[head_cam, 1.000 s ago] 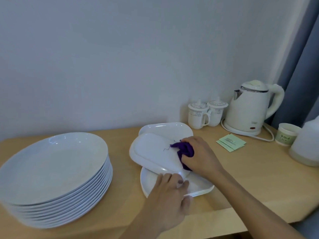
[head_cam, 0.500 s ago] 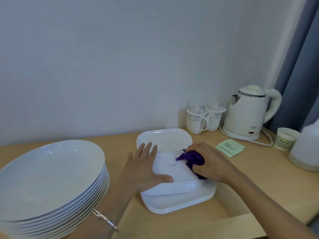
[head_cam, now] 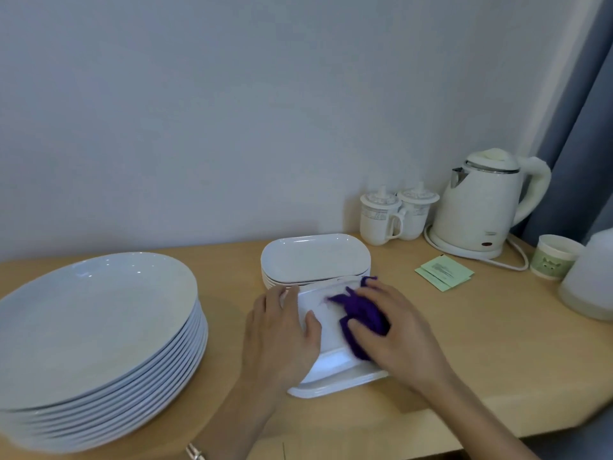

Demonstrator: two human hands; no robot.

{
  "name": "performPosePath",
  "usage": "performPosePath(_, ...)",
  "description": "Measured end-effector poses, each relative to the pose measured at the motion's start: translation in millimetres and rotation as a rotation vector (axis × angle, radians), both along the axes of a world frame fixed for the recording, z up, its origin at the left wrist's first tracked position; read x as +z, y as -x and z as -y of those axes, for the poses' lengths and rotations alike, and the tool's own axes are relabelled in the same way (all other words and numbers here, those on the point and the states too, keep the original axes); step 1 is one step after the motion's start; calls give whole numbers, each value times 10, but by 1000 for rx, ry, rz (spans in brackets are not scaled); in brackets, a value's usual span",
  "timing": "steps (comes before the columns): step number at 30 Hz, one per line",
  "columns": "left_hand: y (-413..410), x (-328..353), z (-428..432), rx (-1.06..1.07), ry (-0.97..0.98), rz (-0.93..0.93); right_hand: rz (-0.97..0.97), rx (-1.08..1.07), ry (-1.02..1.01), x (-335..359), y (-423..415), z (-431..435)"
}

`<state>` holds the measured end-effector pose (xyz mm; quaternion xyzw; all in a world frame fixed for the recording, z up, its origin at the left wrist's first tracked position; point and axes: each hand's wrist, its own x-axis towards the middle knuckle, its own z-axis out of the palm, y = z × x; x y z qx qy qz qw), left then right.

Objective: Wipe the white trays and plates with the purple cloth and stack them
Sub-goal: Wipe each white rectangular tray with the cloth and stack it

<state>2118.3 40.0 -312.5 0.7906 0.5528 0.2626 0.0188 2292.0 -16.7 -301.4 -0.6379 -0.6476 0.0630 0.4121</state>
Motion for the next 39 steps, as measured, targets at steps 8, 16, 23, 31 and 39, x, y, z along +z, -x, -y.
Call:
performPosePath(8,-14,-71,38,-2,44,50,-11,-81,61,94,-199,-94)
performPosePath(16,-6,-113,11,-54,45,53,89,39,-9,-57,-120,-115)
performPosePath(23,21,-131,-64,-143,52,-11,174,35,-22,-147,37,94)
performPosePath(31,104,-119,-24,-187,73,-23,72,-46,65,48,-14,-53)
performPosePath(39,229,-131,61,-81,141,-10,57,51,180,261,171,-362)
